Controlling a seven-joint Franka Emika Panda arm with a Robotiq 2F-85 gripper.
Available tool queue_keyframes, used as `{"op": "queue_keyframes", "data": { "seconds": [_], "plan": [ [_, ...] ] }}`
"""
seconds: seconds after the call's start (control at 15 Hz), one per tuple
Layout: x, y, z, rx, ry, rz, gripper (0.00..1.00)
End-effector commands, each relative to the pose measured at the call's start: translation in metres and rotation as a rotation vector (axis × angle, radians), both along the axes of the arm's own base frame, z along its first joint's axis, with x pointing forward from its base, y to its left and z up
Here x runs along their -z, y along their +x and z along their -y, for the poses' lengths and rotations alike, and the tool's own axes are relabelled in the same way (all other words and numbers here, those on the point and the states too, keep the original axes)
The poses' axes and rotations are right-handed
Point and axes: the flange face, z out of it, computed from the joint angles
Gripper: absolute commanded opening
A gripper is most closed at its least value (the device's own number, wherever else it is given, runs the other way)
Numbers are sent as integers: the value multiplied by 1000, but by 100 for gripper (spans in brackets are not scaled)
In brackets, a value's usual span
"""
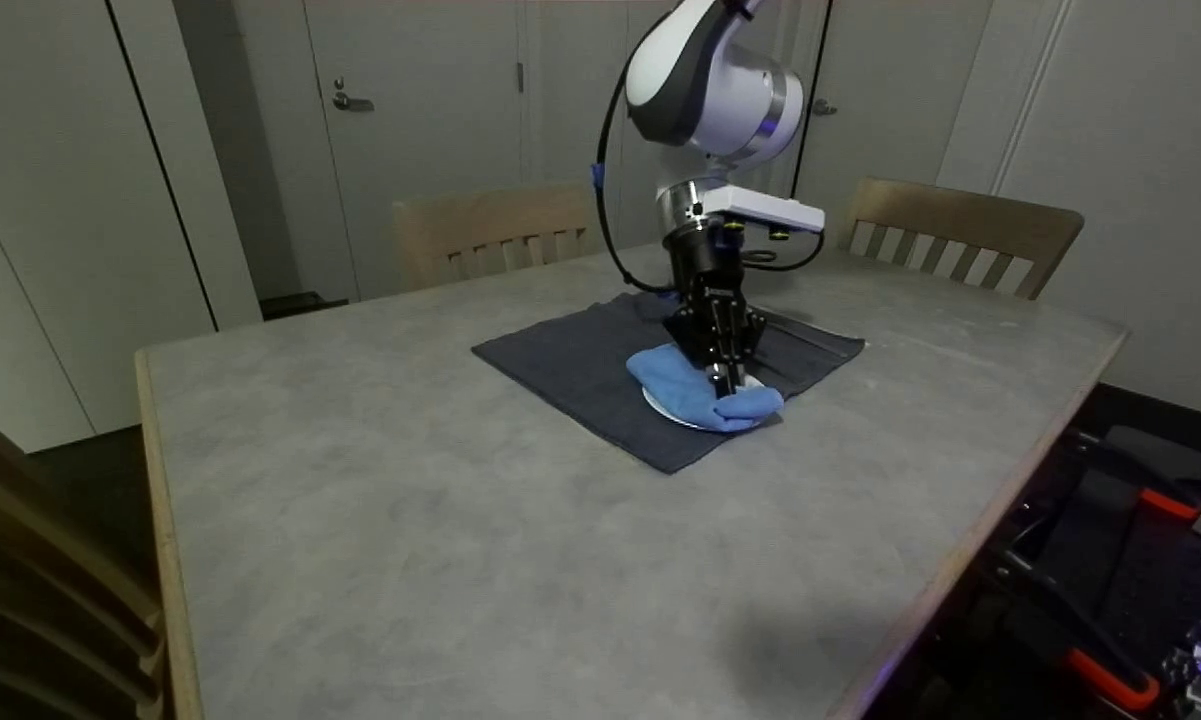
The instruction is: Take the spoon from the glass bottle and put it on the table , and then pick up the blue towel and wipe the plate
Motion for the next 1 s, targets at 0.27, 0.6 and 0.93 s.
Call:
{"op": "queue_keyframes", "data": {
  "seconds": [0.27, 0.6, 0.93],
  "plan": [
    [-37, 29, -7, -1, -23, 77, 1],
    [-76, 62, -36, -79, -72, 199, 1],
    [-114, 101, -70, -157, -77, 305, 1]
  ]
}}
